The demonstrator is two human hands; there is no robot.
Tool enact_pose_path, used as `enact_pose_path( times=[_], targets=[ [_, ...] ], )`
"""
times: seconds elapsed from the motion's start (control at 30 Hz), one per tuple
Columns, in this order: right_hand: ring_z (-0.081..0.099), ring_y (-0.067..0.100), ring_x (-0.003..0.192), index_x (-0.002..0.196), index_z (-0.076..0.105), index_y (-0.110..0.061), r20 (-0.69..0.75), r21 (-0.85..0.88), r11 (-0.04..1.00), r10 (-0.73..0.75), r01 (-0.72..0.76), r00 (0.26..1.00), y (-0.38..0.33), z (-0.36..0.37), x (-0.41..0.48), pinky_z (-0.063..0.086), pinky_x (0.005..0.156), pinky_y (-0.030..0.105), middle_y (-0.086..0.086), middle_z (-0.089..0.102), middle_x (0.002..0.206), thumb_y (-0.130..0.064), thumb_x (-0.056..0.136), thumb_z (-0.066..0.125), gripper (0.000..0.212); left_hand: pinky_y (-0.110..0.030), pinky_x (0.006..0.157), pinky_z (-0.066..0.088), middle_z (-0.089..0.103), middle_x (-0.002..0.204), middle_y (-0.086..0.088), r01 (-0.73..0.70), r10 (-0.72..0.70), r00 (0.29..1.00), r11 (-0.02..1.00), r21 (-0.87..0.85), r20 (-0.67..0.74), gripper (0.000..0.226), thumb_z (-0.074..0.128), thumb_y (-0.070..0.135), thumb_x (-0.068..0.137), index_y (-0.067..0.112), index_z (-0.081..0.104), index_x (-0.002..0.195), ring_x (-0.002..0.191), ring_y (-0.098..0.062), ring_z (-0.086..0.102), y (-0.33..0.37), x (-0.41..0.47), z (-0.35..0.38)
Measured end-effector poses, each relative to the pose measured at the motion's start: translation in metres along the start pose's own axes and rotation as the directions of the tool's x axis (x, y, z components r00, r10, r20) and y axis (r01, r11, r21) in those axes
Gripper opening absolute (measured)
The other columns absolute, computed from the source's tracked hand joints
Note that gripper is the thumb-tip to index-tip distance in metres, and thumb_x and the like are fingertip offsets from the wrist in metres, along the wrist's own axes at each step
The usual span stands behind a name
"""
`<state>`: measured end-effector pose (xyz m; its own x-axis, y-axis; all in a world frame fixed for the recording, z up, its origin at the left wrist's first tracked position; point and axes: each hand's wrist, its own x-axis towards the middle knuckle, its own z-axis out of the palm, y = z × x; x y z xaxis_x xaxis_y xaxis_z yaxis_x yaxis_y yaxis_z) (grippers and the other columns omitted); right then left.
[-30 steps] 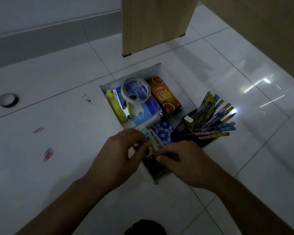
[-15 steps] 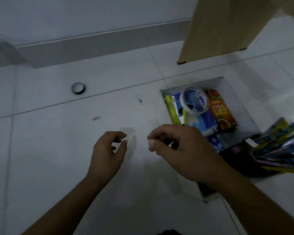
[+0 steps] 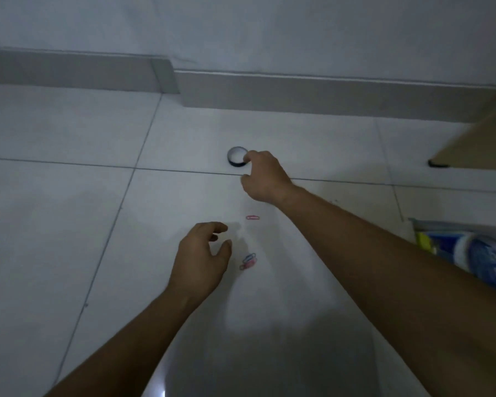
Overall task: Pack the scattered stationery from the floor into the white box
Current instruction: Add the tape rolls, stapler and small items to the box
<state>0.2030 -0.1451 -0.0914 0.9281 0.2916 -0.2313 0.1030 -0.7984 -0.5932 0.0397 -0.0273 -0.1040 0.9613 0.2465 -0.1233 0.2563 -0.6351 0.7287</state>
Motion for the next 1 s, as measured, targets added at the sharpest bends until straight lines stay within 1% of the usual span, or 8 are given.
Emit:
enact_pose_path(
  times=[0.1,0.17,0.27,0.37,0.47,0.63,0.8,1.0],
  targets=[
    [0.021,0.037,0.142,0.146,0.031,-0.019,0.115,-0.218,0.974,-0.033,0.058,0.993,-0.002,0.011,0.032,0.032,0.112,0.045,0.009,0.006,0.162,-0.005,0.09,0.05,0.06,-0.025,0.09,0.047,0.061,0.121,0.0,0.01,-0.01,1.0,1.0,0.005,-0.005,0.031,0.064,0.021,0.089,0.016,0.06,0.119,0.099,-0.007,0.053,-0.004,0.007,-0.001],
    [0.017,0.038,0.143,0.149,0.025,-0.019,0.179,-0.328,0.942,-0.014,0.073,0.984,-0.001,0.017,0.045,0.03,0.113,0.049,0.007,-0.002,0.163,-0.011,0.093,0.048,0.061,-0.019,0.089,0.041,0.06,0.122,0.001,-0.033,0.034,0.999,0.998,0.047,-0.008,0.032,0.063,0.023,0.089,0.016,0.06,0.12,0.099,-0.005,0.05,-0.005,0.01,-0.002],
    [0.022,0.037,0.141,0.153,0.015,-0.014,0.196,-0.394,0.916,0.01,0.069,0.981,0.008,0.027,0.045,0.029,0.113,0.048,0.01,0.005,0.162,-0.028,0.097,0.047,0.066,-0.015,0.092,0.034,0.059,0.124,0.001,-0.102,0.1,0.995,0.986,0.131,0.02,0.034,0.061,0.026,0.09,0.016,0.06,0.122,0.109,-0.011,0.053,-0.007,0.011,-0.004],
    [0.031,0.037,0.135,0.143,0.035,-0.01,0.067,-0.431,0.893,-0.111,0.129,0.992,0.021,0.038,0.027,0.036,0.106,0.047,0.013,0.014,0.16,-0.026,0.097,0.05,0.051,-0.025,0.101,0.04,0.058,0.129,-0.002,-0.159,0.144,0.985,0.969,0.189,0.093,0.038,0.059,0.03,0.09,0.015,0.058,0.125,0.116,-0.018,0.053,-0.009,0.007,-0.004],
    [0.04,0.034,0.127,0.13,0.051,-0.005,0.004,-0.42,0.896,-0.161,0.148,0.987,0.034,0.041,0.002,0.043,0.098,0.043,0.015,0.04,0.144,-0.023,0.097,0.053,0.038,-0.03,0.104,0.04,0.054,0.134,-0.003,-0.192,0.156,0.973,0.955,0.224,0.169,0.044,0.059,0.031,0.091,0.015,0.055,0.131,0.12,-0.02,0.051,-0.01,0.0,0.0],
    [0.062,0.028,0.097,0.089,0.073,-0.008,-0.115,-0.161,0.987,-0.031,0.013,0.993,0.037,0.024,-0.044,0.054,0.08,0.036,0.011,0.066,0.105,-0.03,0.089,0.065,0.023,-0.032,0.093,0.047,0.056,0.127,-0.008,-0.236,0.162,0.949,0.934,0.267,0.27,0.04,0.052,0.035,0.095,0.012,0.058,0.127,0.111,-0.023,0.053,-0.004,-0.012,0.024],
    [0.06,0.017,0.082,0.08,0.067,-0.016,-0.217,0.112,0.994,0.036,-0.012,0.976,0.03,0.005,-0.103,0.049,0.069,0.028,0.001,0.066,0.088,-0.04,0.083,0.071,0.025,-0.033,0.081,0.048,0.052,0.111,-0.012,-0.188,0.103,0.965,0.912,0.364,0.241,0.022,0.046,0.019,0.097,0.006,0.062,0.103,0.097,-0.026,0.051,0.001,-0.016,0.055],
    [0.061,0.006,0.081,0.072,0.059,-0.028,-0.246,0.238,0.971,0.06,0.0,0.967,0.032,-0.018,-0.172,0.036,0.059,0.008,-0.007,0.068,0.087,-0.045,0.083,0.07,0.022,-0.033,0.081,0.048,0.06,0.103,-0.015,-0.137,0.059,0.976,0.916,0.376,0.212,0.026,0.044,0.018,0.099,0.005,0.066,0.101,0.091,-0.027,0.056,0.001,-0.016,0.061]
  ],
)
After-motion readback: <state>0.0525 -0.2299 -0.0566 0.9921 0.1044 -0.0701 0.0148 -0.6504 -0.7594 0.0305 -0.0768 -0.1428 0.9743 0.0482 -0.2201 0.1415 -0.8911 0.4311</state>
